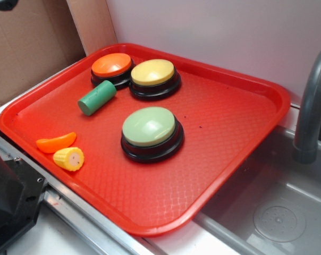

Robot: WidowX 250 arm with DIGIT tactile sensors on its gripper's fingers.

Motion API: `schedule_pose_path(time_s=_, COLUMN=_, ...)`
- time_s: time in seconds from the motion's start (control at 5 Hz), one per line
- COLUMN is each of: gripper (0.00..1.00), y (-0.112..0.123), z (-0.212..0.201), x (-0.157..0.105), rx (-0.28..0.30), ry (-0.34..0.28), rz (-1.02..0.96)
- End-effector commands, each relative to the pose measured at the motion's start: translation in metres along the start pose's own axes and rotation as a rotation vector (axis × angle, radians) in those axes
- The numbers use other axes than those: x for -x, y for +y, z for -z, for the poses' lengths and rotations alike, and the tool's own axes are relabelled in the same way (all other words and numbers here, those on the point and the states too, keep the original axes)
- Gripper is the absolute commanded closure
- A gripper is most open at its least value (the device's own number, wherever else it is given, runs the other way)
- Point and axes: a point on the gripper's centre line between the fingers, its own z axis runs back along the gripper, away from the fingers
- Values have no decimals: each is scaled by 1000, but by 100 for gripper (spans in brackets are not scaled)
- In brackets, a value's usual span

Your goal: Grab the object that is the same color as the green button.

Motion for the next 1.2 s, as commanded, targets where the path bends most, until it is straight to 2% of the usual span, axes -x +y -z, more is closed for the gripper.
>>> schedule_pose_path(time_s=0.0, gripper=0, y=0, z=0, x=0, rx=0, ry=0, rz=0)
schedule_pose_path(time_s=0.4, gripper=0, y=32, z=45, x=-30, rx=33, ry=-61, rz=-84)
schedule_pose_path(time_s=0.8, gripper=0, y=63, z=107, x=-68, rx=-8, ry=-39, rz=-164)
schedule_pose_path(time_s=1.0, gripper=0, y=67, z=137, x=-86, rx=-58, ry=-63, rz=-206)
